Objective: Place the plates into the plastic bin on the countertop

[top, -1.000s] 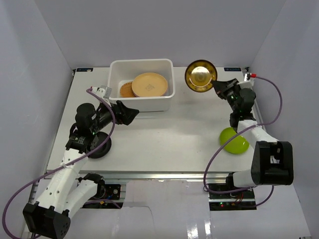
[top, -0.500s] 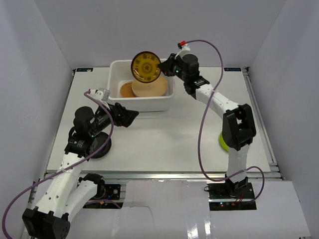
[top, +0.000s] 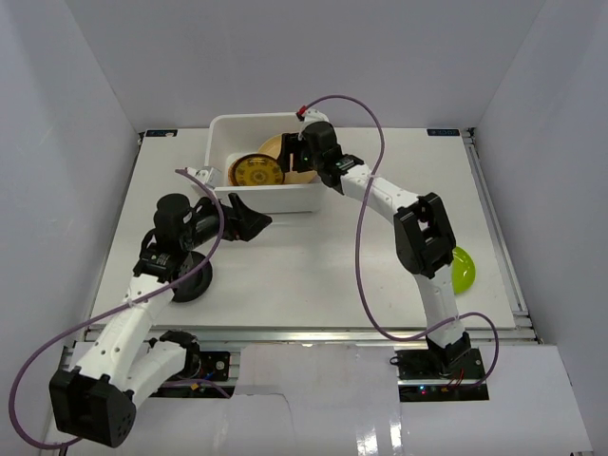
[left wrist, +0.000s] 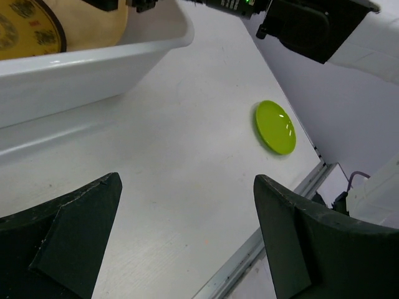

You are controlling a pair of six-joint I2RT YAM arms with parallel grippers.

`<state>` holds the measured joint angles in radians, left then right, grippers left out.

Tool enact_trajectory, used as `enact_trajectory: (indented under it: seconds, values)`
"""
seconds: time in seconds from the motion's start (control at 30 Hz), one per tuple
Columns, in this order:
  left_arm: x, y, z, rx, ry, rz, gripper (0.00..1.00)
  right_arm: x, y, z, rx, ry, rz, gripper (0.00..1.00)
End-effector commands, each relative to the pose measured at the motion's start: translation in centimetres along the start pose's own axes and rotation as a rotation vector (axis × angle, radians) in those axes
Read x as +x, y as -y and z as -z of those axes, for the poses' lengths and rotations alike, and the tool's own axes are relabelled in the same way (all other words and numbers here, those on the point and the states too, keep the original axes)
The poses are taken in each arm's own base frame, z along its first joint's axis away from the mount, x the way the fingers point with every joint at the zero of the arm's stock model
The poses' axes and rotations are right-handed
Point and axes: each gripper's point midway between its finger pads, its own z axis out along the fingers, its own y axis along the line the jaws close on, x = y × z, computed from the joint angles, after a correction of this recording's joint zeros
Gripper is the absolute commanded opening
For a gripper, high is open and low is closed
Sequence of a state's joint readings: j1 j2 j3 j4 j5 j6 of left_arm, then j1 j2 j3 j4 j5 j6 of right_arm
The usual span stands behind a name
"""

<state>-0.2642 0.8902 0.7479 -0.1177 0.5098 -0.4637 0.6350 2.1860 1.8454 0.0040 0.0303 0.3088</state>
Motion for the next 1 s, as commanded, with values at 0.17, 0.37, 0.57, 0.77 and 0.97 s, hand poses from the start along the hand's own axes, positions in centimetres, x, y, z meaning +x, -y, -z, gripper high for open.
enact_trajectory:
  seconds: [0.17,0.37,0.57,0.77,0.97]
  values:
    - [3.1,4.0,-3.8,0.161,-0.180,0.075,0.98,-13.8,-1.1,10.1,0.000,0.302,0.044,0.83]
    - [7.3,9.1,-8.2,0.208,-0.293,0.024,0.98,-19.5,2.2,22.0,-0.027,0.483,-0.021,0.68]
    - [15.0,13.9,-15.0,0.231,-0.473,-0.017,0.80,-19.8,7.1,34.2,0.091,0.654,-0.079,0.22]
    - [24.4,16.4,-21.1,0.222,-0.640,-0.015,0.78,-18.2,7.6,40.4,0.156,0.731,-0.079,0.26]
    - [29.4,18.3,-26.4,0.173,-0.652,-0.029,0.78,-17.8,5.2,42.6,0.063,0.739,-0.070,0.39]
